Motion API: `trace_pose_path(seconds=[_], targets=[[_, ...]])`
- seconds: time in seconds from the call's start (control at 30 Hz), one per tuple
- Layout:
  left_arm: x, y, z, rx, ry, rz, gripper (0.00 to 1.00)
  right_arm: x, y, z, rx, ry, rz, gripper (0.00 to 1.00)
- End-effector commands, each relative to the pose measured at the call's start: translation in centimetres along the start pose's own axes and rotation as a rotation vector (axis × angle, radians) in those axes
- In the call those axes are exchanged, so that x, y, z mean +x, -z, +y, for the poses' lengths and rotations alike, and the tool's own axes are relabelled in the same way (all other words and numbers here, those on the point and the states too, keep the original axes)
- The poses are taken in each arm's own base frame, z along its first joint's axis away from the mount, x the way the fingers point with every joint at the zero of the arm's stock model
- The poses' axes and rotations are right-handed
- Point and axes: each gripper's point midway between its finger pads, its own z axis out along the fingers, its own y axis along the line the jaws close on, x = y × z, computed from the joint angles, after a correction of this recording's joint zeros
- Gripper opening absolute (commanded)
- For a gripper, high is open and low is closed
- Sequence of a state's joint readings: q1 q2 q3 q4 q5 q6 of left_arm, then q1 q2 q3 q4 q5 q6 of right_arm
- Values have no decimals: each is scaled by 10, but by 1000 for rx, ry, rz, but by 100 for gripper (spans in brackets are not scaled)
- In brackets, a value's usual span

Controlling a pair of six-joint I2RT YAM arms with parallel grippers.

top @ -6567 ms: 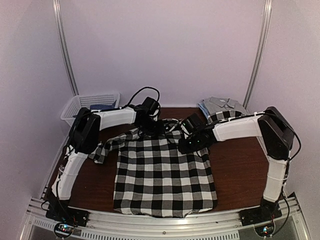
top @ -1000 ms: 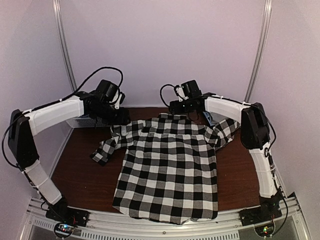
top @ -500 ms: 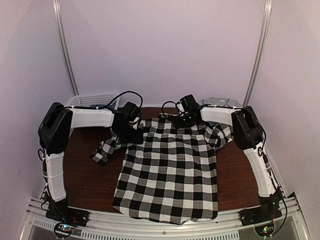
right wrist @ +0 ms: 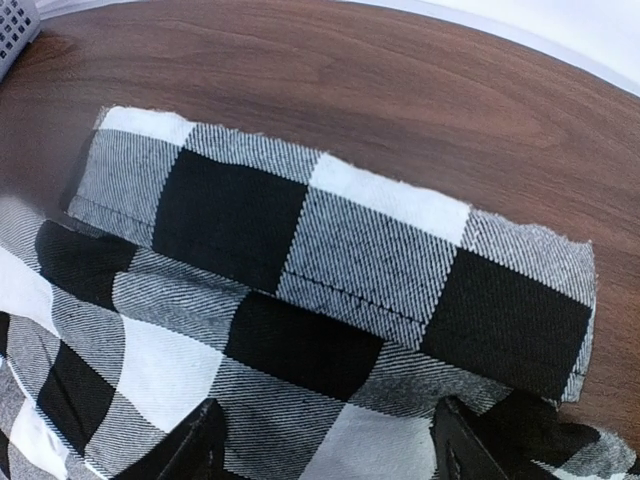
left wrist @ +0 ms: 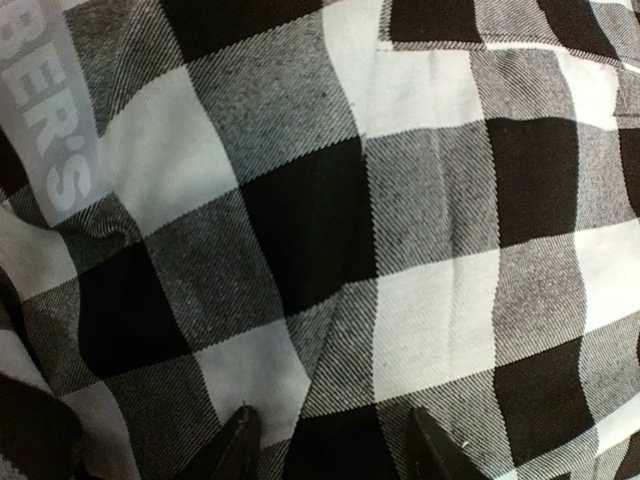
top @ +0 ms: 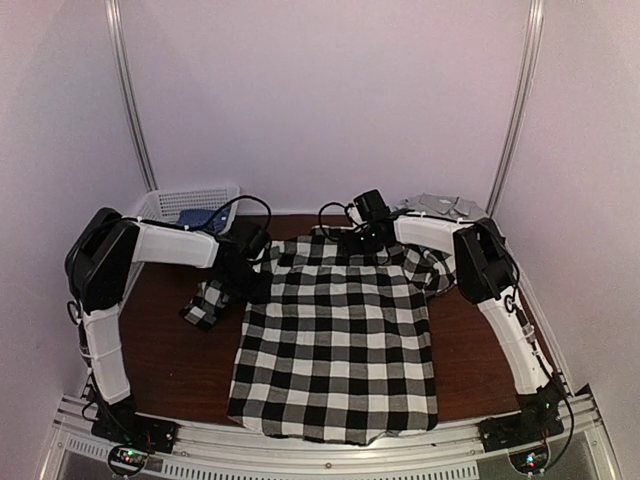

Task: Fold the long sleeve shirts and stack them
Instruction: Flatten out the square-folded shirt at the center of the board, then pick up the sleeve from the corner of the board.

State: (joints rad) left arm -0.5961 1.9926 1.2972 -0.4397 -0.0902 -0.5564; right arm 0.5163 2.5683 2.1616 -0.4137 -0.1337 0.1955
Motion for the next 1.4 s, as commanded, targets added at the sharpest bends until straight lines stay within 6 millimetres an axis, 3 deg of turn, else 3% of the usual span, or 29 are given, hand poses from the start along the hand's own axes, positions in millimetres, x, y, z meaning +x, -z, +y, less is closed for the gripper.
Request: trace_pose_path(seconds=[0.0, 0.17, 0.37, 0.47, 0.6, 0.67, 0.87, 0.97, 1.23, 1.37], targets=[[30, 5, 33, -79, 46, 67, 51, 22, -1, 18, 3, 4, 68, 73], [42, 17, 52, -91, 57, 72, 52, 18, 12, 20, -4, -32, 52, 77], [19, 22, 26, 17, -7, 37, 53, 0, 24, 11, 43, -17, 38, 84], [5, 24, 13, 43, -23, 18, 53, -19, 45, 1, 63, -31, 5, 87], [-14, 34, -2, 82, -26, -17, 53, -41, 88, -20, 125, -47, -49, 90], [-22, 42, -7, 97, -23, -38, 54, -46, 112, -41, 181, -74, -71, 91], [-41, 68, -25, 181, -21, -91, 54, -20, 176, -138, 289, -282, -118, 85], [-48, 78, -32, 215, -24, -111, 54, 3, 197, -185, 331, -387, -136, 82], [-50, 90, -41, 261, -30, -120, 54, 61, 226, -275, 406, -602, -151, 75], [-47, 90, -42, 266, -32, -115, 54, 78, 227, -302, 392, -693, -174, 73]])
